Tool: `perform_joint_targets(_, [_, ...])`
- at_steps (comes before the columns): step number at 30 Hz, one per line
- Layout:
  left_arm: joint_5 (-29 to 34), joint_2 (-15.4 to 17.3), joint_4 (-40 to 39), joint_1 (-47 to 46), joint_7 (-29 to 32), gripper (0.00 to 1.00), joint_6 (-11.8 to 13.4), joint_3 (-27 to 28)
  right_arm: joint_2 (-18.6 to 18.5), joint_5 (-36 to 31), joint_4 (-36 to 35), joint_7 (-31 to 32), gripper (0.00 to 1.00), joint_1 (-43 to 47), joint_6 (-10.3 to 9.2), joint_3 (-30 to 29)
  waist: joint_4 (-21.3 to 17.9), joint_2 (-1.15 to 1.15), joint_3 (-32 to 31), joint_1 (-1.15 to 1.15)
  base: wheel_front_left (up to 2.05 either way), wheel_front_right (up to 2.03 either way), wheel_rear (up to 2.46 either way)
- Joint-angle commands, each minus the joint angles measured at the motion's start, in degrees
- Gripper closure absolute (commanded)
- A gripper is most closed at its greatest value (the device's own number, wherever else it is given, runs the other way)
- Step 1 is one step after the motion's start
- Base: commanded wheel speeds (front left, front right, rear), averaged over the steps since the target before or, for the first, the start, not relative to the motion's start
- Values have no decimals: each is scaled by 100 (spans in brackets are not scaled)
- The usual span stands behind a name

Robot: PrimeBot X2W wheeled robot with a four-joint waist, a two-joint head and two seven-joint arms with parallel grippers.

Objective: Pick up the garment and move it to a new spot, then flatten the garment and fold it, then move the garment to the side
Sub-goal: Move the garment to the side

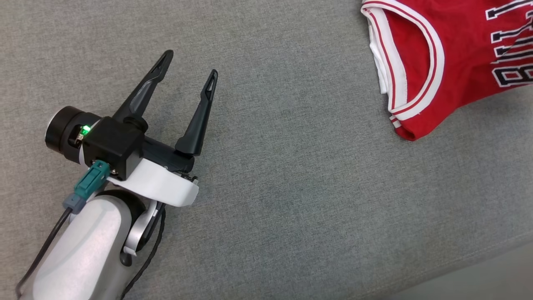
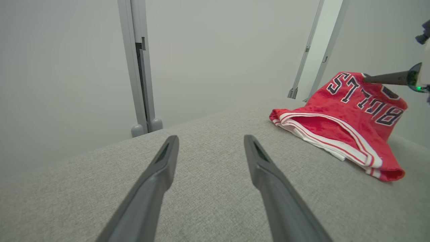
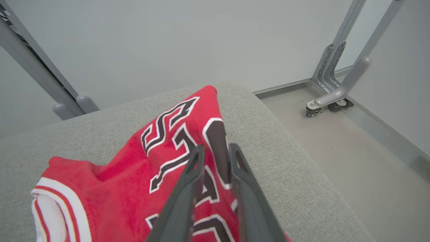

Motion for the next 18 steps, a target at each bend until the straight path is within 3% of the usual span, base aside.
perform_joint_targets(1, [-26, -3, 2, -71, -36, 0, 36, 2, -44, -109, 113, -265, 0, -103, 13, 41, 40, 0, -33, 0, 0, 0, 0])
perform_joint_targets(8, [-168, -135, 270, 112, -323, 0, 52, 10, -42, -415, 301, -1225, 0, 9, 13, 174, 266, 0, -472, 0, 0, 0, 0])
perform_joint_targets(18, [-489, -283, 777, 547, -850, 0, 152, 188, -275, -360, -624, -1750, 0, 875, 12, 338, 877, 0, -1478, 0, 0, 0, 0])
